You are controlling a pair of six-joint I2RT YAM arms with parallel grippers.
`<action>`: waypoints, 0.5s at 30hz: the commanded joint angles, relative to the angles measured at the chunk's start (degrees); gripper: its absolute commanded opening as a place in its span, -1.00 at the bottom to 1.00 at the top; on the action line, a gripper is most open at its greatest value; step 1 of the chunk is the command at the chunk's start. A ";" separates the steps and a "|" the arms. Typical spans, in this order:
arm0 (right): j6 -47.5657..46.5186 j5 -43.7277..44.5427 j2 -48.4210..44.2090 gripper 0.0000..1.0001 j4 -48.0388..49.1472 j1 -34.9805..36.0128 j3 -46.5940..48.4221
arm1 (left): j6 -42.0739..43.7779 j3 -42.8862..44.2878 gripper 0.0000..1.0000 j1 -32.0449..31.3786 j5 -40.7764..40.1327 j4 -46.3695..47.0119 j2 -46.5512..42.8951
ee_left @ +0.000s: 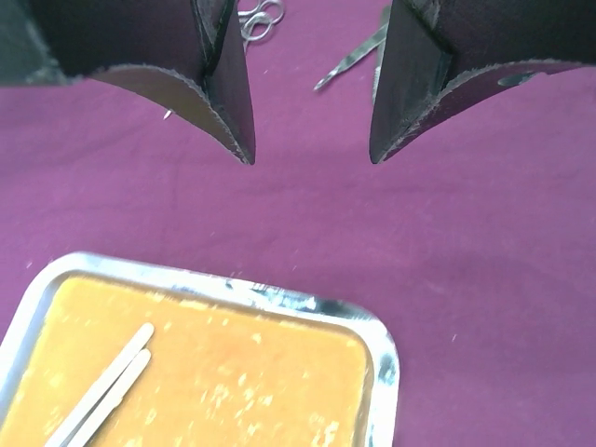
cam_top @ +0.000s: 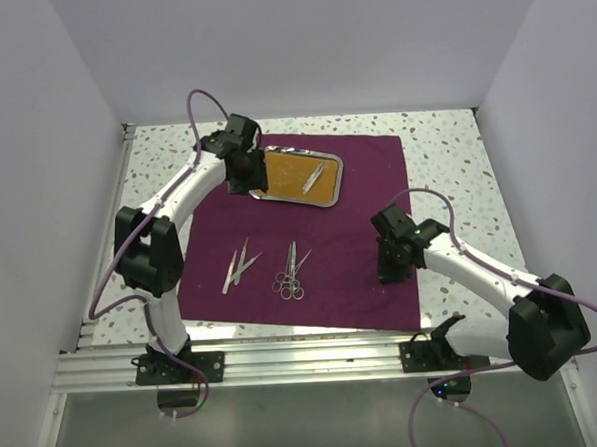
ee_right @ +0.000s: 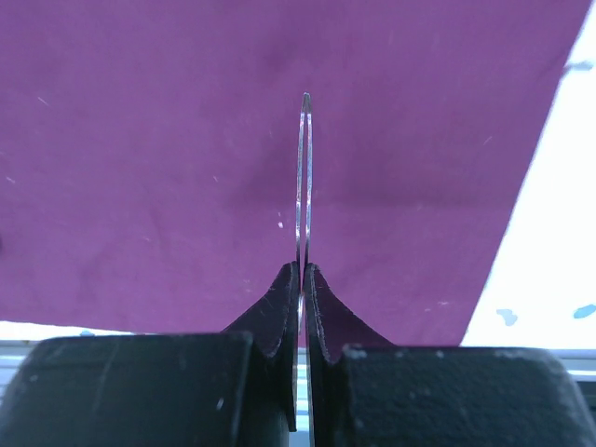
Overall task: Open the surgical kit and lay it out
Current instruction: Place the medical item in the surgical kit.
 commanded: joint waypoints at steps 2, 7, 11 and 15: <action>3.95 -4.06 -2.30 -1.00 7.38 0.24 -4.66 | -2.31 6.00 0.12 -0.11 0.66 0.86 1.72; 2.90 -4.68 0.51 -1.00 9.76 0.15 -6.51 | -2.40 8.64 0.11 -0.37 -0.22 -0.72 2.69; 1.40 -5.65 2.36 0.03 9.33 0.15 -4.68 | -2.66 8.46 0.11 -0.46 -0.84 -1.07 2.34; 0.70 -4.16 0.44 0.51 6.43 0.24 -2.30 | -2.75 8.81 0.11 -0.55 -1.01 -1.16 2.60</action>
